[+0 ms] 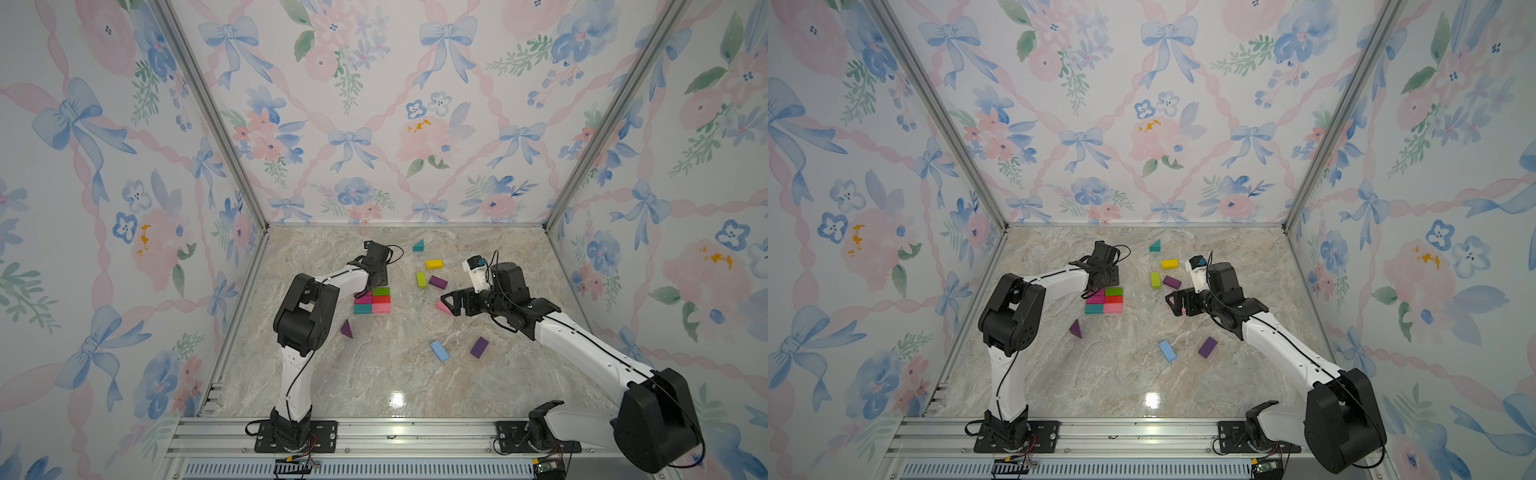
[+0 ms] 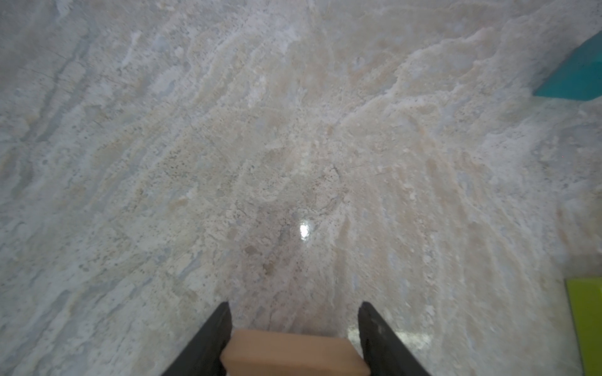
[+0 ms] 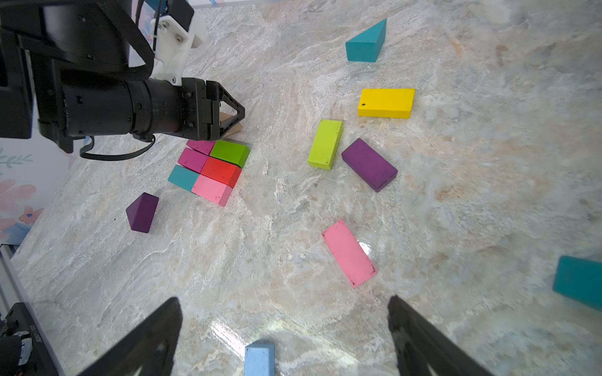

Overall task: Assemble a piece of candy with building blocks
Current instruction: Assemble the building block at the center of the board.

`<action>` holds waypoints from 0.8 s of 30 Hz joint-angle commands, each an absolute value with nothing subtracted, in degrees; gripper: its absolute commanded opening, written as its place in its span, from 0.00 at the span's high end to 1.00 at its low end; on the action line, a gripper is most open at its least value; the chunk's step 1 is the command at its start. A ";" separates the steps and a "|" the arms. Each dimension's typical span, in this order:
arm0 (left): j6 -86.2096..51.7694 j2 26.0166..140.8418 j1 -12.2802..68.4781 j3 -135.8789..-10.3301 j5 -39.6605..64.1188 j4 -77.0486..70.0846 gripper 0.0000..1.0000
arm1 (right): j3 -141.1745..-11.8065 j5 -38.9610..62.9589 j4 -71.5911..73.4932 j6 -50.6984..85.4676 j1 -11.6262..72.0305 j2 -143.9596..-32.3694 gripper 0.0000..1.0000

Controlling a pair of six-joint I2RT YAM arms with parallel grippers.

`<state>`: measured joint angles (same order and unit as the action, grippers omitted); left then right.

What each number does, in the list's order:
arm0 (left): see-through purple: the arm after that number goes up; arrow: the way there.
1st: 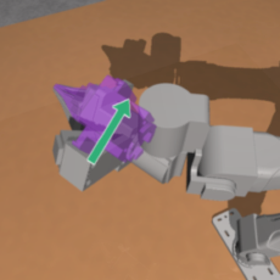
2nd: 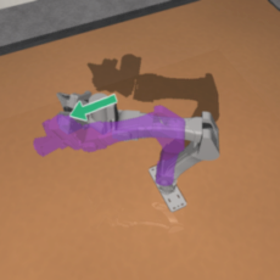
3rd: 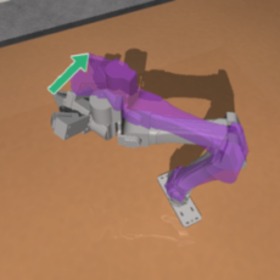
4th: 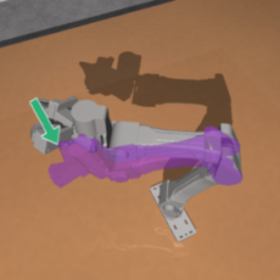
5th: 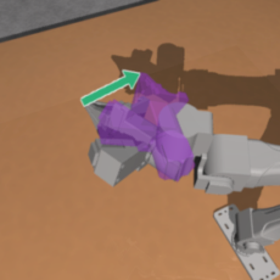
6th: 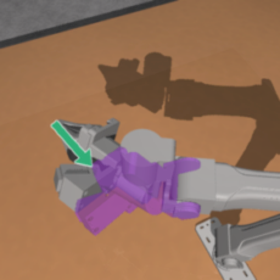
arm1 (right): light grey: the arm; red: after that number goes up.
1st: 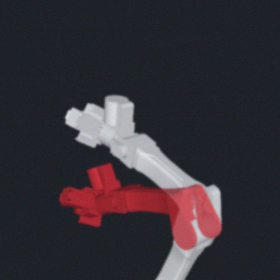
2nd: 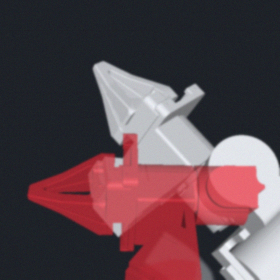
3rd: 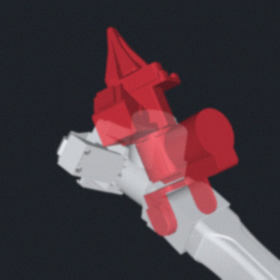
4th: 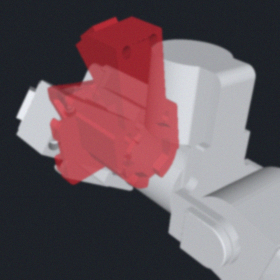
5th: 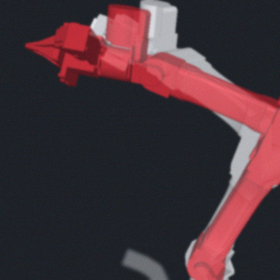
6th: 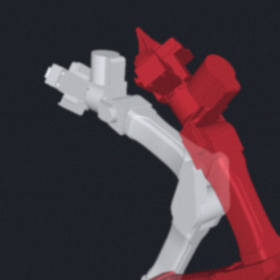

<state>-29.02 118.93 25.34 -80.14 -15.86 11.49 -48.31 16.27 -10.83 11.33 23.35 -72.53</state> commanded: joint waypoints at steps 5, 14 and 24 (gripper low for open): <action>-28.74 119.45 24.52 -81.46 -14.36 12.55 0.36 | -49.39 15.56 -13.27 9.79 22.46 -70.14 0.01; -27.69 118.55 24.48 -83.23 -13.26 12.78 0.22 | -48.95 14.72 -18.10 7.24 19.20 -65.31 0.01; -24.91 97.39 19.89 -65.86 -6.01 14.34 0.07 | -48.54 13.72 -22.50 5.32 25.05 -62.67 0.01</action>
